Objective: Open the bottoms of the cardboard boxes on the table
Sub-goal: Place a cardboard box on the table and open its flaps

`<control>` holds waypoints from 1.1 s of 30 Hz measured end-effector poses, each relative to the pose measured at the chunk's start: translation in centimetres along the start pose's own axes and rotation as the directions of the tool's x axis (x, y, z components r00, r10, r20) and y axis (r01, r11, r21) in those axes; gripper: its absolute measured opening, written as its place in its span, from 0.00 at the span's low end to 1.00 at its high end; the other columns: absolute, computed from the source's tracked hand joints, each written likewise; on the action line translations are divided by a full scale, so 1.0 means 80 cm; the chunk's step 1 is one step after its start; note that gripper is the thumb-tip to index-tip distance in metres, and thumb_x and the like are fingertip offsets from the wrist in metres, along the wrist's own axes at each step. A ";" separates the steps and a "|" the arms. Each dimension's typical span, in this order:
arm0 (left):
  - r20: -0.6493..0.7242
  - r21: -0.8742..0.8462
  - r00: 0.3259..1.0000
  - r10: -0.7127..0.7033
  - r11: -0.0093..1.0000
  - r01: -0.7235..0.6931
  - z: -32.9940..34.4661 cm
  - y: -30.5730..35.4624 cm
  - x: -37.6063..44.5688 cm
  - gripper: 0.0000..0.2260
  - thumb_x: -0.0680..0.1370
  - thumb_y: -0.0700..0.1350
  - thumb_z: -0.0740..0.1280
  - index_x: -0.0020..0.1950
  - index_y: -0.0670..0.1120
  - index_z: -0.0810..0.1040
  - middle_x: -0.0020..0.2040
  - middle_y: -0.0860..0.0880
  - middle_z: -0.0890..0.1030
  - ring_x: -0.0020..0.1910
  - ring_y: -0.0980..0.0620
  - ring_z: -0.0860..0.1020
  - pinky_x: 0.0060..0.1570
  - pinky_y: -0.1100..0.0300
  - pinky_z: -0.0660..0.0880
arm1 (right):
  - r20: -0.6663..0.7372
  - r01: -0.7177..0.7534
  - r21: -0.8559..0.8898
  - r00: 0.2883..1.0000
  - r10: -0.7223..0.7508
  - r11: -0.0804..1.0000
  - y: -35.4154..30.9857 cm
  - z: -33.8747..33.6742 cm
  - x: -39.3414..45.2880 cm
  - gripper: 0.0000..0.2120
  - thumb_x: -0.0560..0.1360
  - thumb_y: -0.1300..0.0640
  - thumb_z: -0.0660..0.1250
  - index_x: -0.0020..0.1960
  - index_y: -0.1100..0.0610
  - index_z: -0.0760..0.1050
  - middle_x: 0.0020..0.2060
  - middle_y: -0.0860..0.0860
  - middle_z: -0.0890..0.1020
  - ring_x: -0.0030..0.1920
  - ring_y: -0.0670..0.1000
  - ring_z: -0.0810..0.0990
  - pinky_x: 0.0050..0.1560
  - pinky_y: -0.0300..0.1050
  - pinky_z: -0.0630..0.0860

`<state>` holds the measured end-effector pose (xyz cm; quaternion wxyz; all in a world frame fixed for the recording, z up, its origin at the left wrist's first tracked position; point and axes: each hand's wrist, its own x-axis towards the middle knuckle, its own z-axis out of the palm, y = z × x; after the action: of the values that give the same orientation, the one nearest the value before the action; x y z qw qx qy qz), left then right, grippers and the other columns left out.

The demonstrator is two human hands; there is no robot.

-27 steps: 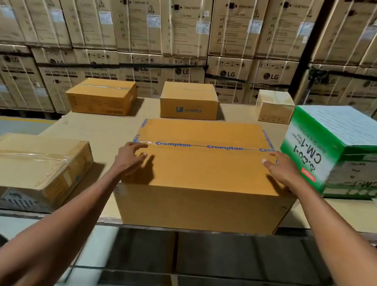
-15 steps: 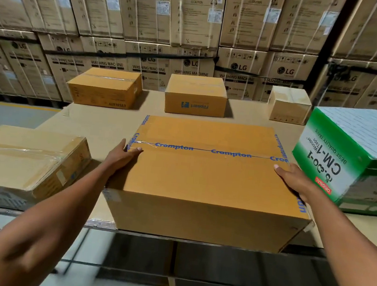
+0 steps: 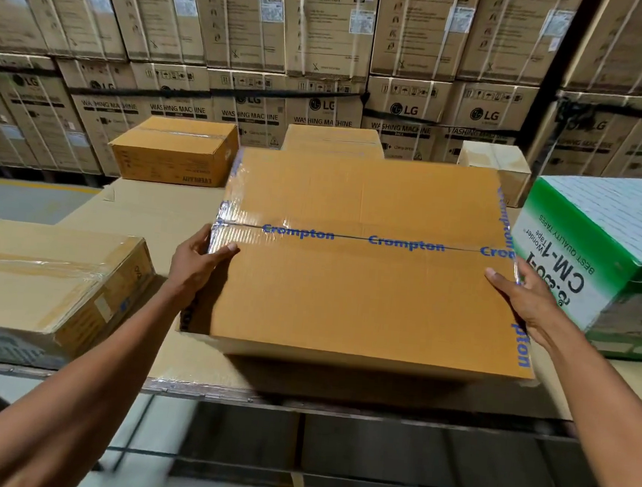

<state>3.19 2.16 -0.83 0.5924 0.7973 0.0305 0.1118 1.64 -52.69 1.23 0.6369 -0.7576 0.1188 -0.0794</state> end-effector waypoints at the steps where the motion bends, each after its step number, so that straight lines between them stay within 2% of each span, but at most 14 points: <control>1: -0.011 -0.023 0.999 0.040 0.999 -0.041 0.002 0.003 -0.005 0.24 0.75 0.50 0.75 0.68 0.63 0.74 0.62 0.56 0.82 0.60 0.56 0.81 0.58 0.57 0.77 | -0.003 0.031 0.046 1.000 -0.031 0.998 0.000 -0.001 -0.001 0.35 0.76 0.60 0.72 0.79 0.53 0.60 0.69 0.47 0.70 0.64 0.49 0.76 0.57 0.36 0.74; 3: -0.050 -0.042 0.995 0.088 0.995 -0.091 0.008 0.001 -0.010 0.27 0.75 0.44 0.75 0.72 0.57 0.71 0.64 0.53 0.81 0.62 0.57 0.79 0.60 0.60 0.76 | -0.035 0.083 0.090 0.996 -0.081 0.992 0.008 0.000 -0.003 0.39 0.73 0.63 0.74 0.78 0.53 0.60 0.68 0.49 0.74 0.59 0.45 0.79 0.51 0.33 0.79; 5: -0.114 -0.012 0.992 0.053 0.998 -0.054 0.015 -0.010 -0.015 0.31 0.73 0.41 0.77 0.72 0.50 0.67 0.63 0.51 0.80 0.61 0.54 0.80 0.62 0.56 0.77 | -0.085 0.103 0.087 0.992 -0.095 0.991 0.021 0.005 -0.007 0.41 0.72 0.69 0.73 0.78 0.56 0.57 0.68 0.51 0.73 0.59 0.42 0.78 0.51 0.31 0.78; 8: -0.206 0.102 0.978 -0.031 0.993 0.053 0.026 -0.033 -0.029 0.32 0.69 0.41 0.79 0.67 0.48 0.65 0.60 0.47 0.78 0.56 0.45 0.79 0.59 0.46 0.77 | -0.185 0.055 0.038 0.982 -0.047 0.998 0.050 0.016 -0.017 0.42 0.71 0.74 0.72 0.77 0.55 0.56 0.70 0.58 0.73 0.65 0.55 0.76 0.60 0.48 0.78; 10: -0.225 0.156 0.973 -0.043 0.985 0.079 0.033 -0.046 -0.044 0.29 0.70 0.40 0.79 0.64 0.45 0.66 0.56 0.47 0.78 0.53 0.43 0.79 0.51 0.50 0.76 | -0.217 -0.001 -0.026 0.976 -0.005 1.000 0.069 0.021 -0.029 0.40 0.70 0.73 0.74 0.74 0.57 0.59 0.66 0.58 0.74 0.64 0.58 0.75 0.60 0.54 0.76; 14: -0.200 0.162 0.968 -0.152 0.969 0.186 0.040 -0.064 -0.058 0.26 0.73 0.41 0.77 0.62 0.44 0.63 0.55 0.47 0.77 0.55 0.42 0.78 0.51 0.53 0.72 | -0.283 -0.164 -0.243 0.955 0.092 0.956 0.095 0.033 -0.054 0.29 0.69 0.65 0.78 0.61 0.58 0.64 0.65 0.63 0.76 0.63 0.63 0.76 0.62 0.58 0.74; 18: -0.099 0.095 0.969 -0.226 0.967 0.235 0.032 -0.063 -0.064 0.28 0.75 0.48 0.75 0.66 0.44 0.62 0.61 0.46 0.75 0.61 0.43 0.76 0.58 0.52 0.72 | -0.215 -0.167 -0.283 0.971 0.107 0.945 0.094 0.031 -0.055 0.30 0.70 0.58 0.78 0.62 0.57 0.63 0.65 0.61 0.76 0.63 0.63 0.76 0.65 0.61 0.73; 20: -0.048 0.044 0.977 -0.209 0.977 0.211 0.025 -0.040 -0.063 0.29 0.77 0.54 0.71 0.70 0.44 0.61 0.65 0.45 0.73 0.64 0.45 0.74 0.59 0.53 0.70 | -0.125 -0.099 -0.157 0.989 0.079 0.983 0.074 0.023 -0.058 0.24 0.67 0.53 0.72 0.58 0.55 0.66 0.58 0.56 0.77 0.61 0.59 0.74 0.67 0.62 0.69; 22: -0.053 -0.032 0.991 -0.126 0.992 0.125 0.016 -0.008 -0.058 0.32 0.78 0.61 0.67 0.75 0.48 0.59 0.71 0.47 0.69 0.67 0.48 0.71 0.64 0.52 0.69 | -0.157 0.007 0.082 0.988 0.006 0.997 0.037 0.011 -0.058 0.18 0.61 0.48 0.68 0.48 0.51 0.70 0.49 0.51 0.76 0.57 0.55 0.73 0.63 0.58 0.69; 23: -0.083 -0.081 0.993 -0.080 0.994 0.073 0.010 0.010 -0.054 0.34 0.77 0.64 0.65 0.76 0.50 0.58 0.73 0.48 0.68 0.68 0.49 0.71 0.66 0.51 0.70 | -0.215 0.058 0.195 0.976 -0.015 0.979 0.013 0.004 -0.055 0.17 0.60 0.45 0.67 0.47 0.49 0.74 0.49 0.51 0.78 0.56 0.54 0.73 0.60 0.56 0.68; 25: -0.147 -0.160 0.989 0.011 0.987 -0.035 0.002 0.049 -0.047 0.31 0.79 0.66 0.59 0.76 0.51 0.59 0.71 0.50 0.70 0.65 0.55 0.73 0.64 0.55 0.71 | -0.277 0.127 0.311 0.960 -0.038 0.942 -0.037 -0.006 -0.049 0.24 0.67 0.36 0.66 0.57 0.48 0.80 0.59 0.52 0.80 0.59 0.53 0.75 0.58 0.53 0.69; 27: -0.203 -0.186 0.978 0.038 0.980 -0.077 -0.002 0.086 -0.036 0.27 0.83 0.63 0.52 0.77 0.50 0.63 0.69 0.50 0.72 0.63 0.57 0.73 0.65 0.50 0.71 | -0.233 0.096 0.258 0.972 -0.035 0.961 -0.078 -0.014 -0.041 0.38 0.68 0.24 0.61 0.66 0.48 0.77 0.67 0.52 0.77 0.64 0.53 0.75 0.60 0.53 0.70; 29: -0.216 -0.199 0.974 -0.073 0.980 0.029 -0.008 0.116 -0.022 0.30 0.82 0.66 0.49 0.78 0.50 0.64 0.74 0.45 0.70 0.70 0.46 0.70 0.68 0.42 0.66 | -0.130 -0.034 0.128 0.990 0.051 0.991 -0.108 -0.016 -0.039 0.46 0.62 0.20 0.61 0.70 0.49 0.74 0.67 0.53 0.77 0.64 0.57 0.74 0.61 0.57 0.71; 33: -0.151 -0.244 0.929 -0.338 0.923 0.296 -0.023 0.135 0.002 0.36 0.72 0.72 0.65 0.74 0.53 0.70 0.75 0.45 0.70 0.71 0.39 0.69 0.63 0.35 0.69 | -0.037 -0.210 -0.109 0.978 0.207 0.972 -0.133 -0.009 -0.043 0.32 0.69 0.27 0.67 0.62 0.49 0.73 0.54 0.53 0.81 0.52 0.55 0.79 0.49 0.52 0.75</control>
<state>2.04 0.69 9.94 0.6802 0.6980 0.2039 0.0924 -1.03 -50.72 11.92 0.5965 -0.7745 0.2100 -0.0152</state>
